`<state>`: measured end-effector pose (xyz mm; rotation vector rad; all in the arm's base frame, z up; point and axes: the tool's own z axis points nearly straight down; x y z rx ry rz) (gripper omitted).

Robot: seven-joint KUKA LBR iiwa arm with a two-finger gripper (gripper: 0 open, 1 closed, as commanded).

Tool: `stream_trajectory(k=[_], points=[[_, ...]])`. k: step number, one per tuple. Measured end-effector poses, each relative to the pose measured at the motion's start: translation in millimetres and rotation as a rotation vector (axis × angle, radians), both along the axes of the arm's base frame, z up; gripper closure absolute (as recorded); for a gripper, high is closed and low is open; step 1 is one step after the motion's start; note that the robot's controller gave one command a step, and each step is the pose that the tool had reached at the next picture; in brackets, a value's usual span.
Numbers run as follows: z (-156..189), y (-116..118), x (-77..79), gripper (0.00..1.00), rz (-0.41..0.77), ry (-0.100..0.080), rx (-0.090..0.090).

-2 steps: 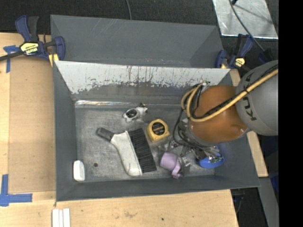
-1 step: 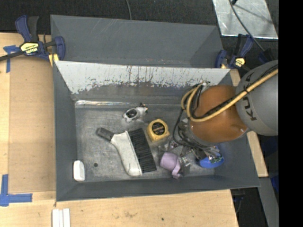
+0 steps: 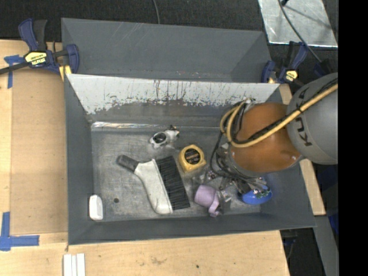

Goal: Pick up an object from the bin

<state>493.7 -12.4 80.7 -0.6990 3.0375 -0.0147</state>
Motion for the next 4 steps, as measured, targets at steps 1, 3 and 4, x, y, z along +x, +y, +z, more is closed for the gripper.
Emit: stream_trajectory(k=[1, 3, 4], points=[[2.4, 0.2, 0.5, 1.00, 0.000, 0.003, 0.002], [33.3, 1.4, -3.7, 1.00, 0.000, 0.027, 0.004], [55.0, 1.4, -3.2, 1.00, -0.001, 0.028, 0.004]])
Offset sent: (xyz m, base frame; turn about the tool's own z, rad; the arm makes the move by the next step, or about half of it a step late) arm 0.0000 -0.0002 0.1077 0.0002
